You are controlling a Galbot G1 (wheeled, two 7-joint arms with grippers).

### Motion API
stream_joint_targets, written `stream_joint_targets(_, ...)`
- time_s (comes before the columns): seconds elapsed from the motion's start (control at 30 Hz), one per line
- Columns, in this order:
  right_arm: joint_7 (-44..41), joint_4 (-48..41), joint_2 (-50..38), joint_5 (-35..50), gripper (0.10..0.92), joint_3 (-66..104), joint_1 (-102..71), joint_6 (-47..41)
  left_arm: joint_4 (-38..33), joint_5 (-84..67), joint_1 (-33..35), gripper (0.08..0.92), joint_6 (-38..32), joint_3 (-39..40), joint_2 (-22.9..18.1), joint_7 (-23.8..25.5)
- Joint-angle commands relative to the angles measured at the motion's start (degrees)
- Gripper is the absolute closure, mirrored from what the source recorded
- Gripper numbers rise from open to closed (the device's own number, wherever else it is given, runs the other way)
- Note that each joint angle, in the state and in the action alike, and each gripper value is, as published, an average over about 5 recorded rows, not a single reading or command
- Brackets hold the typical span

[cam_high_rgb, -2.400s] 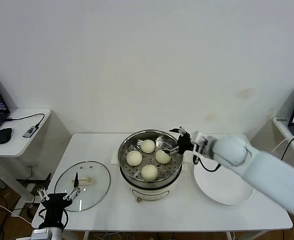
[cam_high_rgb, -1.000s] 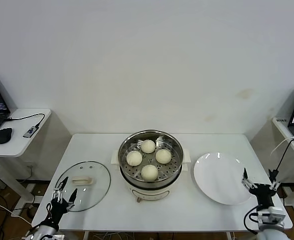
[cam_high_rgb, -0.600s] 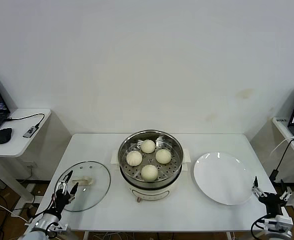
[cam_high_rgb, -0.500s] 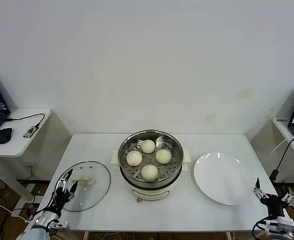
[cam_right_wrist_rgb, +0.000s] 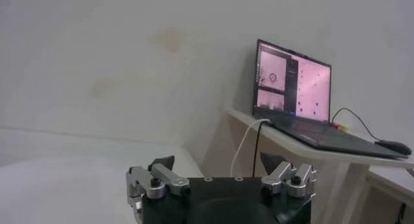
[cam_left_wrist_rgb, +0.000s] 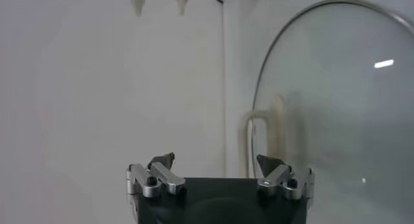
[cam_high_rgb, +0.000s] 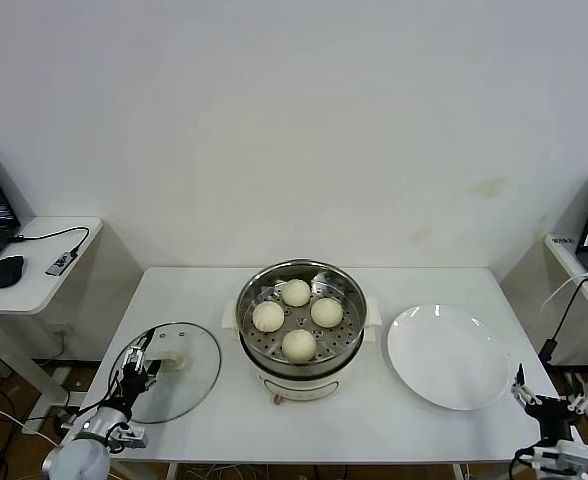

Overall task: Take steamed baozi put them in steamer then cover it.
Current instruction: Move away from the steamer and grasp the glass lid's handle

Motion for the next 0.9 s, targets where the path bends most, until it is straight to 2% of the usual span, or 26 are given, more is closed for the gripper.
stream_joint_targets(0.03,0.06,-0.16,0.12,-0.16,0.203,0.21,-0.25,0.09,2.35,0.72,-2.72,0.177,0.23,0.86,0.14,0.81)
stream_joint_targets(0.5,-0.35,-0.52,0.18,-0.97,0.203,-0.36,-0.3,0.24,6.17,0.68,-4.16,0.198,-0.24,1.25,-1.23,-0.42)
stream_joint_targets(0.9,-0.5,-0.56,0.11,-1.51,0.203,-0.86,-0.45,0.23,8.87,0.92,-5.06,0.529,-1.3,1.32,-2.06,-1.73)
